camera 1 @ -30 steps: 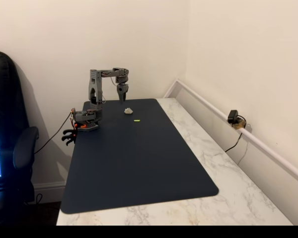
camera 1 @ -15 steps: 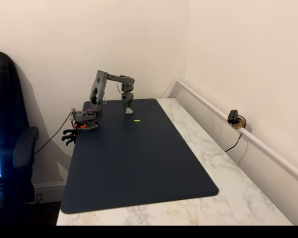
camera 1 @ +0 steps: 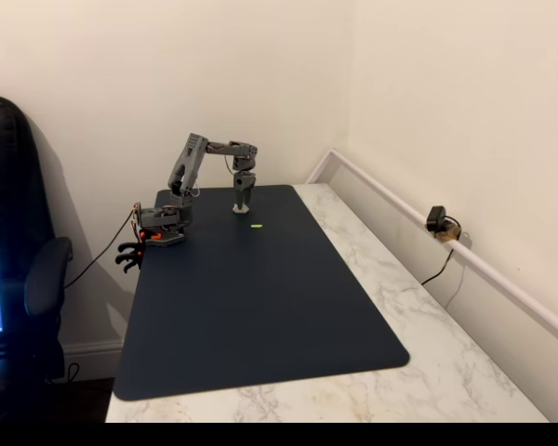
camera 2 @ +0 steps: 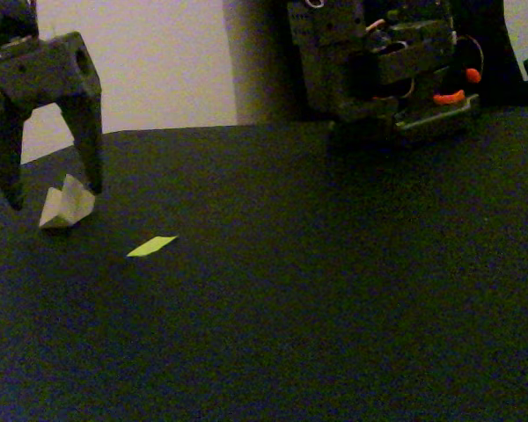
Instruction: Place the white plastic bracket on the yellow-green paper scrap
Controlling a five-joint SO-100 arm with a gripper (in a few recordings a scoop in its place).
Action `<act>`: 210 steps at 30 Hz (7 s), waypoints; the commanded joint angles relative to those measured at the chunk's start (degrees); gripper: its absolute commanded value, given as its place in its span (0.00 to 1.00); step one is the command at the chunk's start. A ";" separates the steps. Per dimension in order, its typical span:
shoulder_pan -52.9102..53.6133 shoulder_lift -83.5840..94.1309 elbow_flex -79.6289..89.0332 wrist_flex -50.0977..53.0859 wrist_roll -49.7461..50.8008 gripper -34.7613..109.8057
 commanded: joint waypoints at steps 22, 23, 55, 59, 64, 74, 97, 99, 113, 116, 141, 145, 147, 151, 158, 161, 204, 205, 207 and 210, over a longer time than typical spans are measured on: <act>3.60 -1.58 -3.34 -0.44 -1.23 0.40; 3.60 -1.85 -3.69 -0.35 -1.23 0.39; -7.73 15.82 -11.95 16.17 -1.67 0.24; -13.27 17.84 -12.57 17.40 -2.90 0.24; -18.02 18.98 -10.02 16.88 -3.16 0.24; -25.14 22.94 1.23 10.28 -0.70 0.24; -28.83 15.64 13.54 -4.39 3.60 0.24; -28.83 15.12 13.89 -5.19 3.60 0.24; -26.63 11.51 14.77 -8.96 2.55 0.24; -26.37 11.69 15.38 -9.14 2.46 0.24; -28.83 21.53 14.33 -1.32 3.43 0.51; -31.38 27.77 10.46 4.31 4.39 0.29; -32.87 30.32 8.53 6.33 3.87 0.27; -36.04 35.33 6.33 8.00 1.76 0.24; -38.76 43.07 9.76 9.40 -0.70 0.24; -38.32 48.16 14.59 7.91 -0.70 0.24; -37.09 121.73 103.97 -43.15 -25.75 0.24; -37.00 125.07 104.85 -41.48 -25.75 0.24; -36.74 130.78 106.17 -37.88 -25.49 0.24; -36.56 131.75 106.26 -36.39 -26.28 0.24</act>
